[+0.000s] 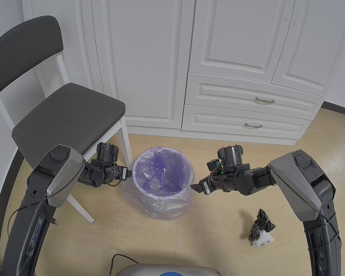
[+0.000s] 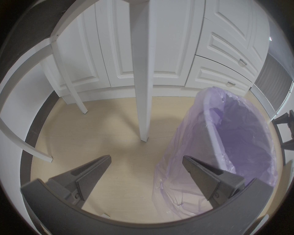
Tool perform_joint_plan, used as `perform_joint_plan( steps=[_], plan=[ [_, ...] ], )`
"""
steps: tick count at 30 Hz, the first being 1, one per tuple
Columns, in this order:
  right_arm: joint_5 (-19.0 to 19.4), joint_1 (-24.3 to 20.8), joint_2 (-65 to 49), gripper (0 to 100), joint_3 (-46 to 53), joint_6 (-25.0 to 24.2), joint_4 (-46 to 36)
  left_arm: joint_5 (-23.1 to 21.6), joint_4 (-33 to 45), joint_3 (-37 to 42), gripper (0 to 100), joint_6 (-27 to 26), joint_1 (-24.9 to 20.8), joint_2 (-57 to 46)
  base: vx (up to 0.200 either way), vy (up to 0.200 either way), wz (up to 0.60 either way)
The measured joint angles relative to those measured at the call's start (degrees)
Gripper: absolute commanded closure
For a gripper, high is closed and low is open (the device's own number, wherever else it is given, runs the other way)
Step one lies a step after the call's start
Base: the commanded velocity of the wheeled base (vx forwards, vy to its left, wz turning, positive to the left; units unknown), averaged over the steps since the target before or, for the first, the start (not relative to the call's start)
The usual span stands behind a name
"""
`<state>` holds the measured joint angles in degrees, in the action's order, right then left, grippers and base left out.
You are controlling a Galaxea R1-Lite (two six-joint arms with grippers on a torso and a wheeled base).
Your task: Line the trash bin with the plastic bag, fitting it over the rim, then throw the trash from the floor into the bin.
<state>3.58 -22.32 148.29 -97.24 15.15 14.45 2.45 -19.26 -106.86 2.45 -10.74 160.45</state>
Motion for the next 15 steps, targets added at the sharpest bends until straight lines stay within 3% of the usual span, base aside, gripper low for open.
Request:
perform_joint_plan(
  steps=[5, 10, 15],
  plan=[
    [-0.5, 1.2, 1.0, 0, -3.6, -2.6, 0.9, 1.3, 0.2, -5.0, 0, 1.0, 0.1, 3.2, 0.0, 0.0, 0.0],
    [-3.3, 1.8, 4.5, 0, -11.5, -9.7, 1.8, 1.9, 0.2, -6.8, 0, 2.9, 0.1, 5.3, 0.0, 0.0, 0.0],
    [-5.0, 2.1, 9.8, 0, -16.3, -13.9, 9.7, 2.2, -0.2, -7.4, 0, 4.8, 0.2, 6.3, 0.0, 0.0, 0.0]
  ],
)
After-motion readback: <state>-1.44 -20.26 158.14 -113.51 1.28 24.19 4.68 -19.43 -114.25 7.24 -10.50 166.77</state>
